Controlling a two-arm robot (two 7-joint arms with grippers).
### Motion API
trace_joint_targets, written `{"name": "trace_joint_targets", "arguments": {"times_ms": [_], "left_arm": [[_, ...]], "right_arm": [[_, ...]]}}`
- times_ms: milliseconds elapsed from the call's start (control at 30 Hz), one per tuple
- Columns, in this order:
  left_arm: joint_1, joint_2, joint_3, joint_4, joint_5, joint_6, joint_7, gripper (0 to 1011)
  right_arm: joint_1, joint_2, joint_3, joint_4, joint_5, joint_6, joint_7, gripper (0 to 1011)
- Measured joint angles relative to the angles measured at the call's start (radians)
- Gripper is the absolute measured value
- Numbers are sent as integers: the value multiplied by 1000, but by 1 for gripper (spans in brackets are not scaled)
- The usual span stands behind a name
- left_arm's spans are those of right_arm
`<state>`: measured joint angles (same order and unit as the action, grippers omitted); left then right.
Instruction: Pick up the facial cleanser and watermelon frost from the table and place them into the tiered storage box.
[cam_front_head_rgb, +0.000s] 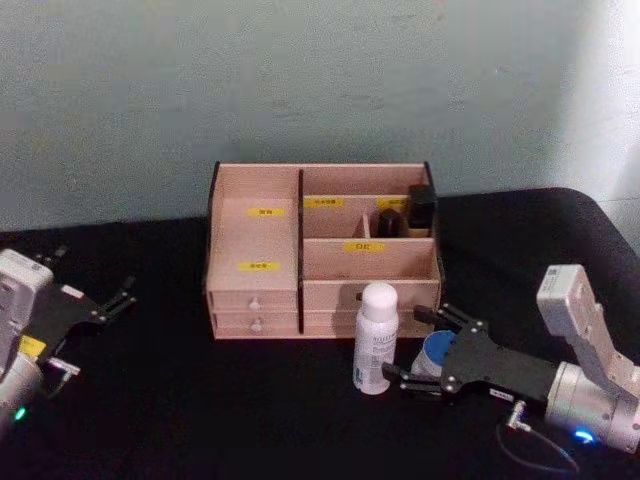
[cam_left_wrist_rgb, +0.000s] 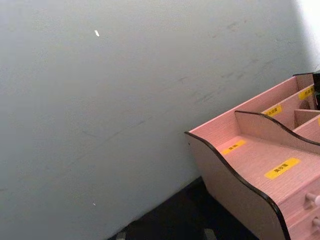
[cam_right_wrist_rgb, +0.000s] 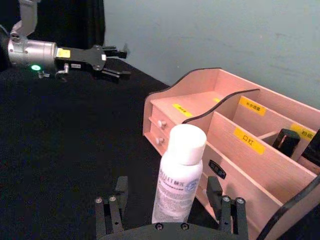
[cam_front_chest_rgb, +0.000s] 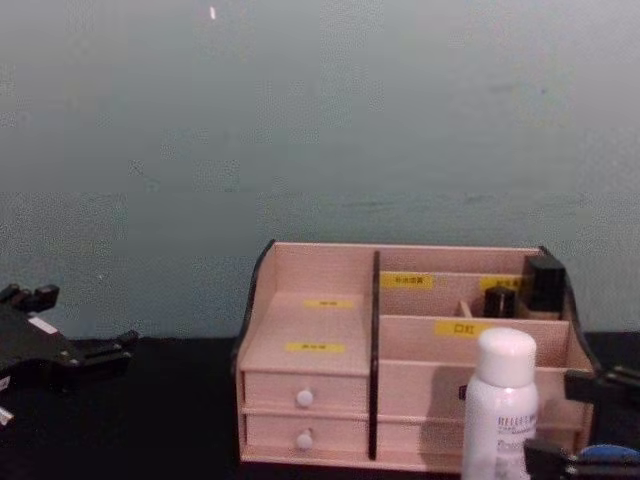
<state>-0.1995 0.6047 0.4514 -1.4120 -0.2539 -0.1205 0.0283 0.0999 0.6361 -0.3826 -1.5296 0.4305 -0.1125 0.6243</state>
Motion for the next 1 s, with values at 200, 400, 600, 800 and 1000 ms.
{"name": "trace_joint_targets", "arguments": {"times_ms": [200,400,600,800,1000], "left_arm": [[0,0,0,0,0,0,0,1001],[0,0,0,0,0,0,0,1001],[0,0,0,0,0,0,0,1001],[0,0,0,0,0,0,0,1001],[0,0,0,0,0,0,0,1001]], "right_arm": [[33,-23,-18,30,-5,16,8,1003],[58,-42,-32,58,-11,26,9,1002],[82,-62,-40,85,-14,35,2,1003],[101,-78,-45,110,-15,43,-1,1003],[121,-93,-53,138,-13,52,0,1003]]}}
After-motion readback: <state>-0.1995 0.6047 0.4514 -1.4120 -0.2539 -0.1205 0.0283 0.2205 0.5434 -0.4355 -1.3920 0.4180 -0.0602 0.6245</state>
